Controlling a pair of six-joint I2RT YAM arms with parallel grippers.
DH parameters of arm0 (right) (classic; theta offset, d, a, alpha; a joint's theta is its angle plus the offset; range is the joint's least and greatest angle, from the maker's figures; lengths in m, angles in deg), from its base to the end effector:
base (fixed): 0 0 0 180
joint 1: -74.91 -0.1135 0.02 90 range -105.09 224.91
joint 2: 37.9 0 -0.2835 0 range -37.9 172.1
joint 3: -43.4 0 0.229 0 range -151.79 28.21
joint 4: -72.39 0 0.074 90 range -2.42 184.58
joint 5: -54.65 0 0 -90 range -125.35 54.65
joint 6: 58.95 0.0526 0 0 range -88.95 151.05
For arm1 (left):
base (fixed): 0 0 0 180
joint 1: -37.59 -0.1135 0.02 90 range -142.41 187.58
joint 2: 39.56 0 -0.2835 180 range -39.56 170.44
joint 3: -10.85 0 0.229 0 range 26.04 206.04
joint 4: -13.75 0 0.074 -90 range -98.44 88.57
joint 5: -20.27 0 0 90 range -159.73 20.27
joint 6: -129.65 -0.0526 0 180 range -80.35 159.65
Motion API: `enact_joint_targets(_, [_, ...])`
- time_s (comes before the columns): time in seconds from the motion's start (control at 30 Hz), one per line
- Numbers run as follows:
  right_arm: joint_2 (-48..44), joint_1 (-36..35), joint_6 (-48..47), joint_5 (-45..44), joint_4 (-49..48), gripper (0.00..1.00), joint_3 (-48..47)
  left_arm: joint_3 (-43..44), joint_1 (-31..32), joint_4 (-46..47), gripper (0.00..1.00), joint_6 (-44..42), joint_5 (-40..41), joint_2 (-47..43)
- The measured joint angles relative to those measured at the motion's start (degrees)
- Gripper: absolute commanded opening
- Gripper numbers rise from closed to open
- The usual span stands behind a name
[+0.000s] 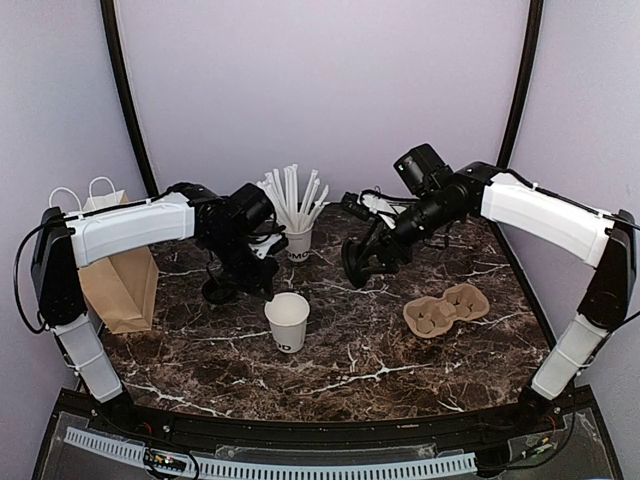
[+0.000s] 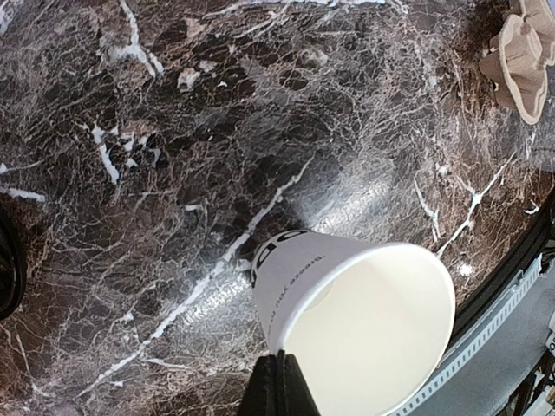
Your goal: Pack the takeout coffee
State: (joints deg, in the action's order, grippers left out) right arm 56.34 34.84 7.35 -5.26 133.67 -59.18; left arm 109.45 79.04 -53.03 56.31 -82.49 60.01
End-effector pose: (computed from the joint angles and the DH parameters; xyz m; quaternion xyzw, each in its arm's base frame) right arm 0.2429 0.2388 0.3341 -0.5537 0.7339 0.2873 0.2687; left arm 0.2498 -0.2361 0.2732 0.2303 0.9478 -0.1884 0.1147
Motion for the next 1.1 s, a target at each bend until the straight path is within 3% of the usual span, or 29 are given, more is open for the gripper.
enact_joint_targets(0.6, [-1.1, -6.2, -5.8, -5.8, 7.4, 0.66, 0.0, 7.6, 1.1, 2.2, 0.00, -1.1, 0.1, 6.3])
enact_joint_targets(0.77, [-0.3, -9.1, -7.5, -8.8, 10.4, 0.67, -2.0, 7.6, 1.9, 3.3, 0.30, -1.4, -1.0, 7.2])
enact_joint_targets(0.9, [3.3, -11.0, -8.9, -11.0, 13.3, 0.65, -7.7, 7.8, 2.3, 3.6, 0.37, -0.8, -1.8, 7.2])
enact_joint_targets(1.1, [12.0, -12.8, -10.3, -14.1, 18.2, 0.64, -18.1, 8.0, 2.3, 3.6, 0.39, 0.0, -0.7, 6.0])
